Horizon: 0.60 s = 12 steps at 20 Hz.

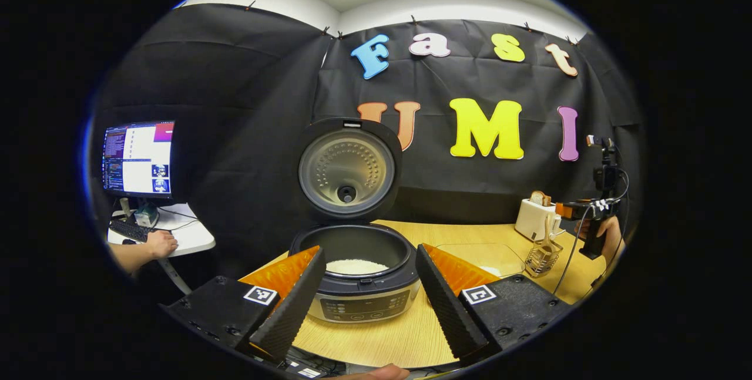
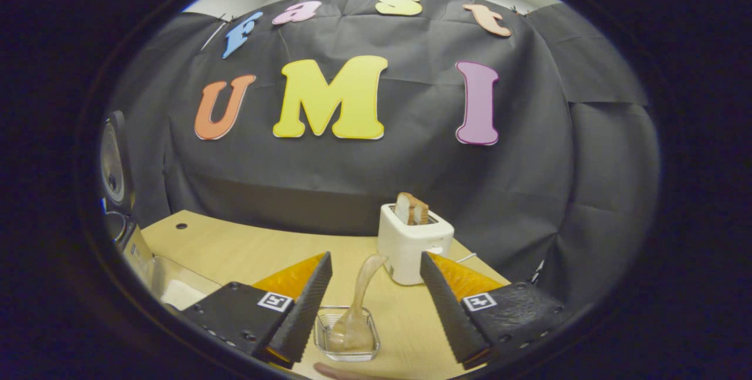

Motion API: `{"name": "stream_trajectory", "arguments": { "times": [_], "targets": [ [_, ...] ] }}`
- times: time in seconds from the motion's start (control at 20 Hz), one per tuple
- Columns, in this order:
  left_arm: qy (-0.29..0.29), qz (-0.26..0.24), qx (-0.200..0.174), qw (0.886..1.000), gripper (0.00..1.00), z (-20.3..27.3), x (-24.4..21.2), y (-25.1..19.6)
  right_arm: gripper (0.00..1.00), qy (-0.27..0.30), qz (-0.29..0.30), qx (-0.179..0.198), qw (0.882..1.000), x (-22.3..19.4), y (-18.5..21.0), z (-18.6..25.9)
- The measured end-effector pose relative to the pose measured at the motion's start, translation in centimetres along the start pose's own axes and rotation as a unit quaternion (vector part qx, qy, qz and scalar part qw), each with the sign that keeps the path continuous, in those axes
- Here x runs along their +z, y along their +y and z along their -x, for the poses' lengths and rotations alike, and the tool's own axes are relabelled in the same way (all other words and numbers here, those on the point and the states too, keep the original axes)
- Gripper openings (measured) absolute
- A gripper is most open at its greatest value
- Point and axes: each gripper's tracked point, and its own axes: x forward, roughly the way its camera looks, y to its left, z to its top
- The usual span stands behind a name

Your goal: Close the left gripper, press the button to open the rice cooker; take a wooden spoon from the chopstick holder with the right hand, scoop a spoonful of rice and pour it into the rice cooker, then put the wooden spoon back into the chopstick holder.

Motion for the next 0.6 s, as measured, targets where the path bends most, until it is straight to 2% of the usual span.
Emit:
{"name": "stream_trajectory", "arguments": {
  "times": [0.05, 0.15, 0.5, 0.6],
  "targets": [
    [0.003, -0.001, 0.0, 1.0, 0.98, -0.1, -0.2, -0.1, 0.99, -0.003, -0.001, 0.0, 1.0, 0.0, -0.3, 0.8],
    [0.005, -0.003, 0.003, 1.0, 0.98, -0.1, -0.3, -0.3, 0.95, -0.01, 0.002, 0.013, 1.0, 0.0, -0.3, 2.7],
    [0.014, -0.016, 0.013, 1.0, 0.98, -0.5, -0.6, -1.3, 0.96, -0.001, 0.017, 0.029, 0.999, -3.3, -2.9, 9.8],
    [0.009, -0.023, 0.038, 0.999, 0.98, -0.6, 0.9, -0.5, 0.96, -0.001, 0.015, 0.033, 0.999, -4.3, -3.6, 11.6]
  ]
}}
